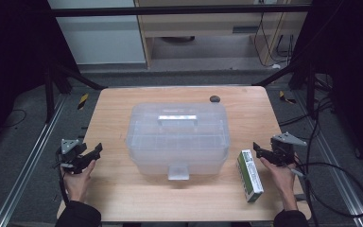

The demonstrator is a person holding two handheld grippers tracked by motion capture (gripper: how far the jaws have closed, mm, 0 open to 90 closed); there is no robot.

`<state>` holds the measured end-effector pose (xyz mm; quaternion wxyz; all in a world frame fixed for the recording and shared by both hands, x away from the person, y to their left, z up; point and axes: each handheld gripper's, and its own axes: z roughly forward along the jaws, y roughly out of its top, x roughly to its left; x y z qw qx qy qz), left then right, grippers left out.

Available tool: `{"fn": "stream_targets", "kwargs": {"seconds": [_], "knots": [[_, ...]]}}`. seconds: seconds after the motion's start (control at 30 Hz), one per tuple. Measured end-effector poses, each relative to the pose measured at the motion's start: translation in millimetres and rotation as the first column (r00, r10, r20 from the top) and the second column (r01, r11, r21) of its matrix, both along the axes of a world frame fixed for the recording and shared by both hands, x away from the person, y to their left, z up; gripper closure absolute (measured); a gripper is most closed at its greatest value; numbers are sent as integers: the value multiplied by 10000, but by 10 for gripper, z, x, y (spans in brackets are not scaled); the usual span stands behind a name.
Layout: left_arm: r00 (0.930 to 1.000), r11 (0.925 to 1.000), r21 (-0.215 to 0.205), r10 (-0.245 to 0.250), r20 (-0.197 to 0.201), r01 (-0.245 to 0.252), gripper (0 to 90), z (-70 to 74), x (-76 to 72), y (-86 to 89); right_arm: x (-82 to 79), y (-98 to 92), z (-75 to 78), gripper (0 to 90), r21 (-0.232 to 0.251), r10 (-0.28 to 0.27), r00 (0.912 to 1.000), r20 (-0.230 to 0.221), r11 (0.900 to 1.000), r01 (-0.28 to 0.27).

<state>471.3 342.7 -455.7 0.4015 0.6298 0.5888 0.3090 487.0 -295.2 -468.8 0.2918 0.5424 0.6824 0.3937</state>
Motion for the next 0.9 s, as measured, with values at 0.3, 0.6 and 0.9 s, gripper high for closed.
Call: {"fn": "stream_targets", "kwargs": {"seconds": [0.3,0.6,0.9], "knots": [[9952,9949,269,-964,-150,968,379,52,17,-119,-44,81,174,235,-412,1021,9938,444,9941,-1003],[9858,9847,596,-1656,273,1638,359,251,-25,-165,-95,107,339,231,-476,1375,9873,795,9898,-1340],[9746,9721,822,-2224,270,2195,330,441,-34,-225,-93,122,341,206,-440,1581,9846,751,9869,-1551]]}}
